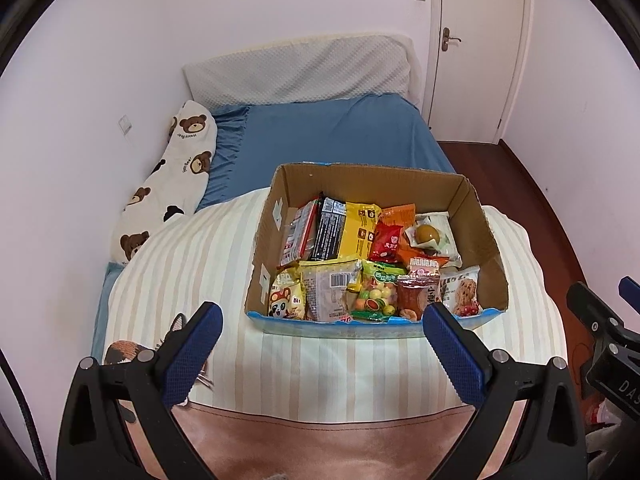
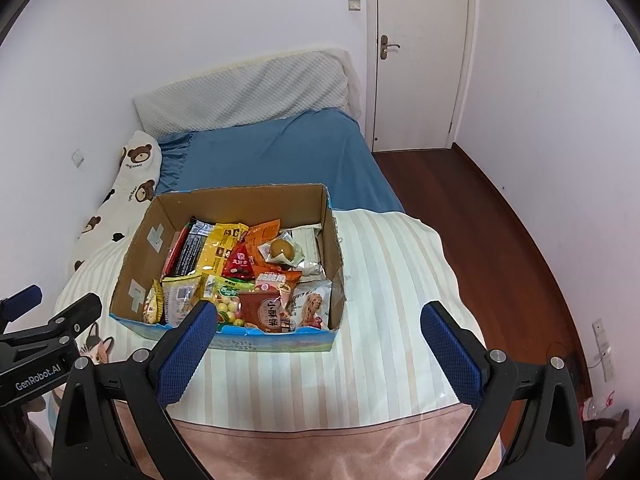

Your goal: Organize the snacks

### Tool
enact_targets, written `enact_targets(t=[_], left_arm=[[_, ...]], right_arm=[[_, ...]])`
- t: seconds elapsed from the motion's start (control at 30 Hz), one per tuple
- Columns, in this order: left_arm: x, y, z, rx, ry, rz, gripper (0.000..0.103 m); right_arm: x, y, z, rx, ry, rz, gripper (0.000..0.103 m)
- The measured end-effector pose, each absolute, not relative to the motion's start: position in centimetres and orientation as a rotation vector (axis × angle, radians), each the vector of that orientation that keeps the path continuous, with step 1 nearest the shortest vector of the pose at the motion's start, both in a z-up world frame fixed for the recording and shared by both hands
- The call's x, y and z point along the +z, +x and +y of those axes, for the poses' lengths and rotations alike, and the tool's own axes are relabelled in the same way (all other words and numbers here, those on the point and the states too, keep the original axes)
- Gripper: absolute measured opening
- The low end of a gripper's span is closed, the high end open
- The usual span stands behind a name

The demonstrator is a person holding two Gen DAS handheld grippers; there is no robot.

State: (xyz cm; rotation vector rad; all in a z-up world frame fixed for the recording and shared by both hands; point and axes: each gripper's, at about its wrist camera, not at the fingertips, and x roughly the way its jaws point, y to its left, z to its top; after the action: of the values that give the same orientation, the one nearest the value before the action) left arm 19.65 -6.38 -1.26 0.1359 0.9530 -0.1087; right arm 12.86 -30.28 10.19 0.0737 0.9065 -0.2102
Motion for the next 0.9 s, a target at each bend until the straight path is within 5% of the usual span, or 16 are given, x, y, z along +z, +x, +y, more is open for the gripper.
enact_targets(t=[0.9], left_arm=[[-0.88,19.26,-6.50,-0.121,0.138,0.950,0.103]], right_arm=[[10.01,12.24,-29.87,-0.206,0.064,0.909,0.103]])
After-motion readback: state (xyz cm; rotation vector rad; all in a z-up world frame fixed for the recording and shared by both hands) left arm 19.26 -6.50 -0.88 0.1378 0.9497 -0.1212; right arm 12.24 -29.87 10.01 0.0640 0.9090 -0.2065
